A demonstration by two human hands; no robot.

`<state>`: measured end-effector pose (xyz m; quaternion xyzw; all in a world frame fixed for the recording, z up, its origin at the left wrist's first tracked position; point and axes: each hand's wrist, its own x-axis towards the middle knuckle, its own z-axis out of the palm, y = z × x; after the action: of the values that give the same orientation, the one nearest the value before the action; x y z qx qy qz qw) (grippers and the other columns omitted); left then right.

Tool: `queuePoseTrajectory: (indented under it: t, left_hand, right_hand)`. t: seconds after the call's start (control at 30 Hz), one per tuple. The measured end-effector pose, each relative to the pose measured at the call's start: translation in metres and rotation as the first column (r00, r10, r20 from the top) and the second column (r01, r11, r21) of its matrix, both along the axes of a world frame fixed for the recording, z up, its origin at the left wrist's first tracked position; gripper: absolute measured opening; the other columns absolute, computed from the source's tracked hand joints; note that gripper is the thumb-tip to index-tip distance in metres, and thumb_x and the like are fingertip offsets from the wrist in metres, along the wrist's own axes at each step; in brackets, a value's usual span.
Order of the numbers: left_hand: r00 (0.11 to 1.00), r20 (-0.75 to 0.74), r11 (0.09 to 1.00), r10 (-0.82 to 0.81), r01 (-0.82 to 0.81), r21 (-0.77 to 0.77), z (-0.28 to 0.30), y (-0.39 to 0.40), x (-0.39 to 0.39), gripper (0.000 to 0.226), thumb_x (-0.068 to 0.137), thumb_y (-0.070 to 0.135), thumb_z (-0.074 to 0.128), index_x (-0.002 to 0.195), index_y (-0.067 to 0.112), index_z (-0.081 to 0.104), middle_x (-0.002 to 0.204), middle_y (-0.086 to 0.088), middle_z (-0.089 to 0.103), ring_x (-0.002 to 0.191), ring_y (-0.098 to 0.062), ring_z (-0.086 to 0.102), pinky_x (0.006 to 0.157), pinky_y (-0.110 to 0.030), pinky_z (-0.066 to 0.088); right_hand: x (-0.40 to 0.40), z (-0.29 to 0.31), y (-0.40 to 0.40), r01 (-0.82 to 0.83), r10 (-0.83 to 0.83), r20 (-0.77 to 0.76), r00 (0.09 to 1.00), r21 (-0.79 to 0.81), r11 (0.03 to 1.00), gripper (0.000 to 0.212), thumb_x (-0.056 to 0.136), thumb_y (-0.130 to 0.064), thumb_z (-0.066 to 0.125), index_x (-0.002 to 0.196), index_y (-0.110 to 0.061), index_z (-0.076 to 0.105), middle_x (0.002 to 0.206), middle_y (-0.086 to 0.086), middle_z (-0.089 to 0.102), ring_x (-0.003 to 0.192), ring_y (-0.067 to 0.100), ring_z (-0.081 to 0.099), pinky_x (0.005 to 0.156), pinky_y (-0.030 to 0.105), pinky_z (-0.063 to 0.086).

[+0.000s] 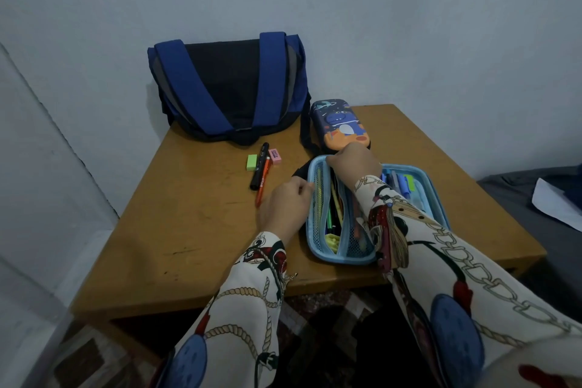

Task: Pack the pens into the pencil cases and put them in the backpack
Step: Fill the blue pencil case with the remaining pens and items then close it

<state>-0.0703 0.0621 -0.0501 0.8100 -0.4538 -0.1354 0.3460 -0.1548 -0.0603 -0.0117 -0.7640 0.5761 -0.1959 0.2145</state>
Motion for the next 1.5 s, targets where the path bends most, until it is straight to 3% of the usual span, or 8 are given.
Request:
queuePoseTrajectory:
  t: [0.2,0.3,0.53,0.73,0.93,1.03,1.2,1.5]
  left_hand:
    - [1.0,0.016,1.0,-0.005,0.004,0.016,0.001,0.001,0.0,0.028,0.099,0.05,0.038,0.104,0.032,0.059,0.07,0.006,0.06,0.06,-0.012,0.055,0.052,-0.025,0.036]
    - [0.999,0.032,1.0,0.011,-0.012,0.026,0.001,0.0,-0.001,0.027,0.099,0.047,0.038,0.105,0.032,0.059,0.067,0.007,0.058,0.058,-0.01,0.053,0.051,-0.025,0.035]
    - [0.998,0.062,0.999,0.018,-0.021,0.046,0.005,-0.001,-0.004,0.031,0.1,0.046,0.037,0.105,0.028,0.061,0.072,0.006,0.059,0.063,-0.012,0.054,0.051,-0.026,0.032]
    - [0.997,0.064,0.999,0.034,-0.036,0.033,0.005,0.0,-0.005,0.031,0.101,0.041,0.038,0.095,0.024,0.062,0.069,0.004,0.058,0.059,-0.013,0.051,0.05,-0.026,0.033]
    - [0.994,-0.023,0.994,0.107,-0.108,-0.035,0.004,0.001,-0.002,0.029,0.101,0.038,0.039,0.093,0.022,0.063,0.07,0.0,0.06,0.058,-0.015,0.052,0.05,-0.026,0.034]
    - [0.991,-0.017,0.989,0.134,-0.135,-0.056,0.003,0.002,-0.001,0.032,0.101,0.036,0.039,0.091,0.019,0.064,0.07,-0.002,0.061,0.057,-0.015,0.051,0.051,-0.026,0.038]
    - [0.99,0.002,0.988,0.138,-0.137,-0.069,0.004,0.002,-0.002,0.032,0.101,0.034,0.039,0.087,0.02,0.063,0.067,0.001,0.058,0.056,-0.013,0.05,0.05,-0.026,0.037]
    - [0.99,0.017,0.988,0.139,-0.138,-0.067,0.005,0.002,-0.003,0.032,0.101,0.033,0.037,0.087,0.018,0.062,0.071,-0.002,0.059,0.061,-0.016,0.053,0.057,-0.031,0.044]
  right_hand:
    - [0.0,0.003,-0.002,0.001,0.0,-0.015,1.0,0.014,1.0,0.033,0.09,-0.037,0.059,0.07,-0.012,0.053,0.064,0.002,0.051,0.076,0.028,0.056,0.091,0.04,0.048]
    - [0.001,0.005,0.0,-0.014,0.013,-0.073,0.997,-0.02,1.0,0.036,0.093,-0.036,0.056,0.066,-0.014,0.046,0.064,0.002,0.05,0.077,0.028,0.055,0.098,0.041,0.039]
    - [0.005,0.013,0.003,-0.045,0.033,-0.222,0.975,-0.051,0.998,0.038,0.097,-0.041,0.049,0.068,-0.018,0.048,0.068,0.001,0.054,0.08,0.027,0.054,0.106,0.043,0.024]
    - [-0.002,0.022,0.006,-0.098,0.093,-0.27,0.958,-0.007,0.995,0.038,0.096,-0.043,0.053,0.067,-0.018,0.047,0.066,0.0,0.052,0.063,0.017,0.045,0.104,0.043,0.027]
    - [0.002,0.028,0.019,-0.132,0.146,-0.276,0.95,0.07,0.989,0.032,0.091,-0.039,0.057,0.069,-0.018,0.047,0.07,0.0,0.054,0.068,0.019,0.048,0.108,0.048,0.025]
    - [0.002,0.03,0.026,-0.164,0.173,-0.296,0.939,0.055,0.985,0.028,0.089,-0.036,0.059,0.071,-0.019,0.045,0.072,-0.001,0.051,0.075,0.022,0.05,0.103,0.045,0.03]
    - [-0.003,0.03,0.032,-0.196,0.231,-0.268,0.936,0.149,0.969,0.026,0.084,-0.031,0.061,0.069,-0.017,0.045,0.068,0.0,0.05,0.069,0.023,0.05,0.079,0.037,0.038]
    - [-0.016,0.037,0.051,-0.241,0.313,-0.371,0.874,0.227,0.943,0.022,0.081,-0.028,0.06,0.071,-0.017,0.043,0.073,0.001,0.047,0.08,0.026,0.049,0.077,0.039,0.037]
